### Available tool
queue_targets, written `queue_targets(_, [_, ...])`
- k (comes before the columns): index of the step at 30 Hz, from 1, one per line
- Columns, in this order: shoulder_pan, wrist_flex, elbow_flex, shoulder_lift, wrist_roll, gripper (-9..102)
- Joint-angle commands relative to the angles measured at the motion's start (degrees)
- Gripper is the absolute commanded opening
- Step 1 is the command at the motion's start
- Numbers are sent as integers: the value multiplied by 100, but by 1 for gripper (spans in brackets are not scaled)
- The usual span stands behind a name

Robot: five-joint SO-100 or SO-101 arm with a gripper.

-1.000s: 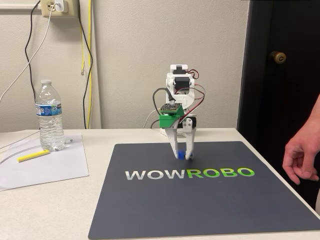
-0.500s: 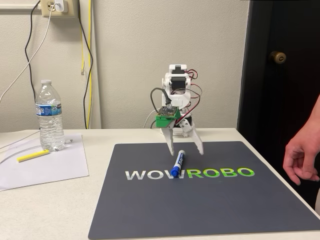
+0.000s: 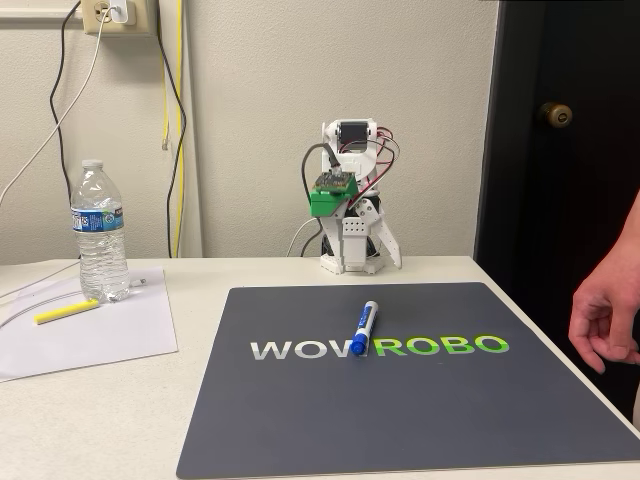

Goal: Pick up the blue marker.

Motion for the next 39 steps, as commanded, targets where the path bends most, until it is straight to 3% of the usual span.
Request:
queue_targets(1, [18,-396,422,413,-70,45])
queue_targets(8, [44,-1468,1213,141,-79,44])
queue_targets(16, [53,-2083,1248,-615,-88,43])
queue_targets(39, [-18,-2830,1819,-932,-18,36])
